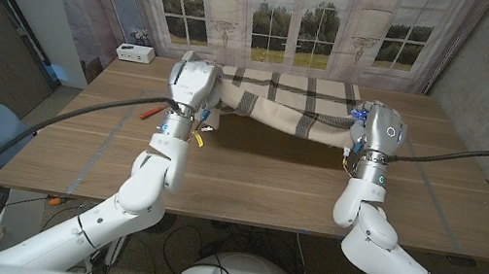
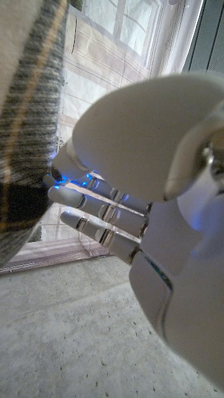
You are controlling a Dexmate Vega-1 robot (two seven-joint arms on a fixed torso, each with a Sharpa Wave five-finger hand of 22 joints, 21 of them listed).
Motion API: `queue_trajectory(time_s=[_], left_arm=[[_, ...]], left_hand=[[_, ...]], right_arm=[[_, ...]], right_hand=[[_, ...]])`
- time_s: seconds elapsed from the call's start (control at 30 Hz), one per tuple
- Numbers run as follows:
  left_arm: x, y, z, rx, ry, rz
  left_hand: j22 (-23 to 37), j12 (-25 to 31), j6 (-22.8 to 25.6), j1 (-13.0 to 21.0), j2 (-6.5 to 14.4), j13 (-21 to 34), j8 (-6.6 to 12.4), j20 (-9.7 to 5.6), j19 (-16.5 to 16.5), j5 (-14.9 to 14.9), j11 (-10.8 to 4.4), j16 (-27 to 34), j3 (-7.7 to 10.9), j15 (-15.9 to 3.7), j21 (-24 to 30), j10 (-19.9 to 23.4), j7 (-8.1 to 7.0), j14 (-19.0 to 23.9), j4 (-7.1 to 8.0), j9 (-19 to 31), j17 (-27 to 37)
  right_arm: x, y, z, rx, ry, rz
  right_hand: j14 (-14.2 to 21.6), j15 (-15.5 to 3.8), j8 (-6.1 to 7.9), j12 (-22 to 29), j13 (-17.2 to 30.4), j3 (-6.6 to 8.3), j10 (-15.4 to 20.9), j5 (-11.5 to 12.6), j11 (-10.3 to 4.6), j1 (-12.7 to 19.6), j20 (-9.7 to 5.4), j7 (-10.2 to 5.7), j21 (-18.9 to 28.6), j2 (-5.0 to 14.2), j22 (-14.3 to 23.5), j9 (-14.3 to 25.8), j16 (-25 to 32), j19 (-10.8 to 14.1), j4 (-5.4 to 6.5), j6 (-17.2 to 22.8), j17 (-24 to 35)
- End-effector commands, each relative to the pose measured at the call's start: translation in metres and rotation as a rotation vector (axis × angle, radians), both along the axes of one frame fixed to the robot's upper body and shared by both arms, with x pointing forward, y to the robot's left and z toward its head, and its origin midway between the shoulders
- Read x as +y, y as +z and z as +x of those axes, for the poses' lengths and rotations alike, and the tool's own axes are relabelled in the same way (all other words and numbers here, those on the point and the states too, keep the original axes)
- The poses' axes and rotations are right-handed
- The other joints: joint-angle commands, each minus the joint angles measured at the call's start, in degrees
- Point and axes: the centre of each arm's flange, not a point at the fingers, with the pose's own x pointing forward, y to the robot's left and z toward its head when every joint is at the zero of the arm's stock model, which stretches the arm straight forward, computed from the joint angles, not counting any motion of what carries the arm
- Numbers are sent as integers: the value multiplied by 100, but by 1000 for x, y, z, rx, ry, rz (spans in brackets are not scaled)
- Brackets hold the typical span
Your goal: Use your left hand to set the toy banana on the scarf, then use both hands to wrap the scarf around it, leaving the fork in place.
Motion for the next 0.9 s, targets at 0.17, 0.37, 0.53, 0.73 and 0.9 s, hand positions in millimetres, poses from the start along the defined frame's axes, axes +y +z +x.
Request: queue_trajectory(time_s=[0.17, 0.37, 0.53, 0.73, 0.9], left_arm=[[15, 38, 31, 59, 7, 27], [17, 54, 42, 65, 17, 41], [18, 64, 51, 62, 27, 50], [21, 74, 61, 64, 46, 49], [25, 83, 69, 67, 62, 49]], left_hand=[[34, 571, 48, 131, 26, 1559, -24, -17, -35, 32, -523, 7, -58, -603, 55, 495, -5, -57, 17, -3, 77], [34, 556, 43, 145, 29, 1557, -29, -15, -57, 45, -531, 3, -77, -605, 73, 498, -9, -64, 19, -2, 97], [34, 546, 43, 160, 26, 1558, -35, -16, -68, 54, -527, -1, -93, -607, 88, 499, -2, -76, 16, -6, 113], [33, 540, 51, 176, 33, 1565, -42, -13, -78, 67, -522, -10, -109, -604, 111, 513, -5, -79, 21, -16, 130], [32, 527, 44, 178, 37, 1565, -38, -14, -87, 80, -533, -25, -119, -604, 131, 514, -11, -81, 30, 2, 133]], right_arm=[[4, 33, 32, -16, 35, -38], [5, 49, 46, -19, 46, -53], [7, 62, 59, -21, 54, -63], [7, 76, 76, -18, 63, -68], [8, 86, 90, -11, 69, -77]], right_hand=[[64, -512, 50, 3, 149, 108, 147, 54, 138, -7, -16, -1, 67, -73, 15, 5, -73, -37, 7, -22, 63], [77, -513, 53, -24, 158, 156, 142, 56, 135, -25, -20, -3, 85, -90, 13, 6, -108, -56, 7, -30, 103], [91, -514, 56, -45, 169, 205, 152, 57, 140, -42, -17, -2, 106, -109, 10, 5, -142, -71, 4, -33, 145], [106, -513, 59, -61, 173, 250, 175, 60, 143, -57, -22, -13, 125, -115, 8, 2, -170, -80, 7, -32, 180], [114, -513, 65, -72, 201, 278, 151, 60, 135, -72, -20, -12, 139, -124, 6, 9, -189, -83, 9, -33, 204]])
